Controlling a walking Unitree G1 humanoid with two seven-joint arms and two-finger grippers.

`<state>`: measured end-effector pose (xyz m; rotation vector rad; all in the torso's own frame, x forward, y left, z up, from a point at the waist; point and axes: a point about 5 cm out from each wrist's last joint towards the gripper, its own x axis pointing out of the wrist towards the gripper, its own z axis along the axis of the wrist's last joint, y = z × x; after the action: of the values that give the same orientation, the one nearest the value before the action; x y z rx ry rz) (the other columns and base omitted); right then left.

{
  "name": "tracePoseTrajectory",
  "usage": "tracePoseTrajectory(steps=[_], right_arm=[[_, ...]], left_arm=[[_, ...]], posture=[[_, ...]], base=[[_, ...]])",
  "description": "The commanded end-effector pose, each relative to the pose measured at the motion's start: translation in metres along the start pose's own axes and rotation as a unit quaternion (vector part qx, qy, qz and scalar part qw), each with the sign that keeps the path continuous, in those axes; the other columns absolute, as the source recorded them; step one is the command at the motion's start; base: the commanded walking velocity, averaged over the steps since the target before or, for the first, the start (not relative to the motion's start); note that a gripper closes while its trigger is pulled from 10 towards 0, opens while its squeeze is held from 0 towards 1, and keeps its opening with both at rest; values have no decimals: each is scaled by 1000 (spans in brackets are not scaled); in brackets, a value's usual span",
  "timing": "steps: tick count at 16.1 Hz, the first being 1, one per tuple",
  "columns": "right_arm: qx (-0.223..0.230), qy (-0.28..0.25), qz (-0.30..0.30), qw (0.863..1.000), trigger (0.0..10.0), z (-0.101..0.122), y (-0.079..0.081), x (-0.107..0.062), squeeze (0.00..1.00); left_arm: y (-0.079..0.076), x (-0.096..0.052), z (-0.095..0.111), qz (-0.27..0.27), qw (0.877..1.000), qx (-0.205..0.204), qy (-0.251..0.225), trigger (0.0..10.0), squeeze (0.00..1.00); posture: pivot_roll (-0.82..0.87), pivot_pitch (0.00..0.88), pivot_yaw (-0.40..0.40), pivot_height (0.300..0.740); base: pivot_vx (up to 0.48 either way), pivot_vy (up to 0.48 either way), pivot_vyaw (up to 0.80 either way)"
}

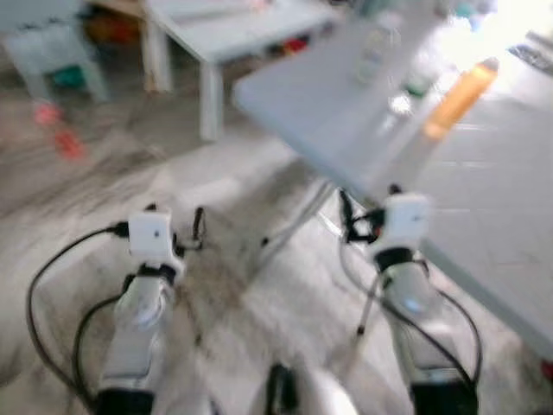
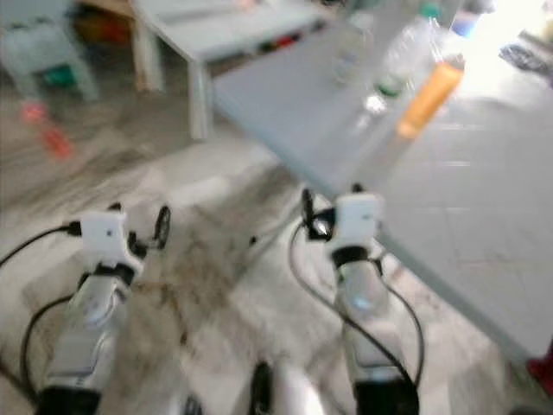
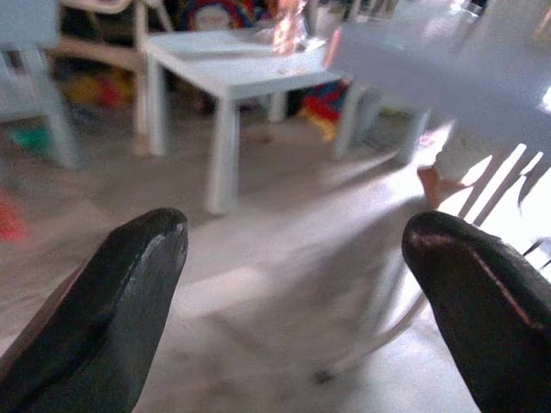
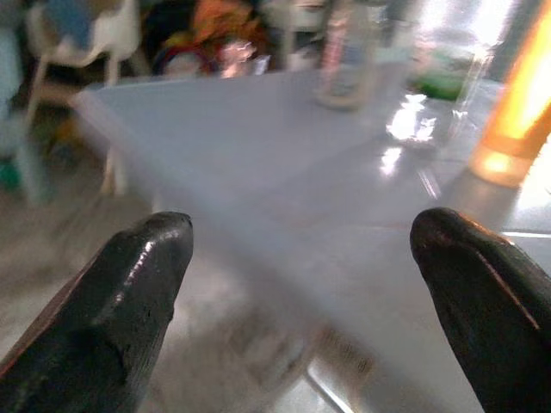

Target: Restocking fridge

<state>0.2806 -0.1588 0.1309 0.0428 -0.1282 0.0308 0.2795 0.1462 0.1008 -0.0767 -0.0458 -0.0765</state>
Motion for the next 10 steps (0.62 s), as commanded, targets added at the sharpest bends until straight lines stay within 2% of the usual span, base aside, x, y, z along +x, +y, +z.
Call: tracePoseTrajectory(steps=[1,3,5,6,10], right_arm=[[32,1,8,999,10000,1,4,-3,0],[62,15,-11,998,10000,0,2,-5,0],[44,18,-46,998,10000,0,-5,-5,0],[30,15,-51,998,10000,1,-8,-5,0],[21,12,-53,998,10000,6,-10,-1,0]], left_arm=[[13,-6,-4,14,1000,-3,11,10000,0],[16,-6,-3,20,1000,10,9,10000,0],[18,-4,1,22,1000,14,8,10000,0],[17,-4,3,18,1000,11,6,10000,0],[7,-8,1,2,1000,-2,3,10000,0]], posture=[[90,145,-71,740],[100,145,-64,740],[105,149,-72,740],[104,151,-76,740],[95,166,-79,740]], base=[[394,277,0],[371,287,0],[251,0,0],[244,0,0],[420,0,0]])
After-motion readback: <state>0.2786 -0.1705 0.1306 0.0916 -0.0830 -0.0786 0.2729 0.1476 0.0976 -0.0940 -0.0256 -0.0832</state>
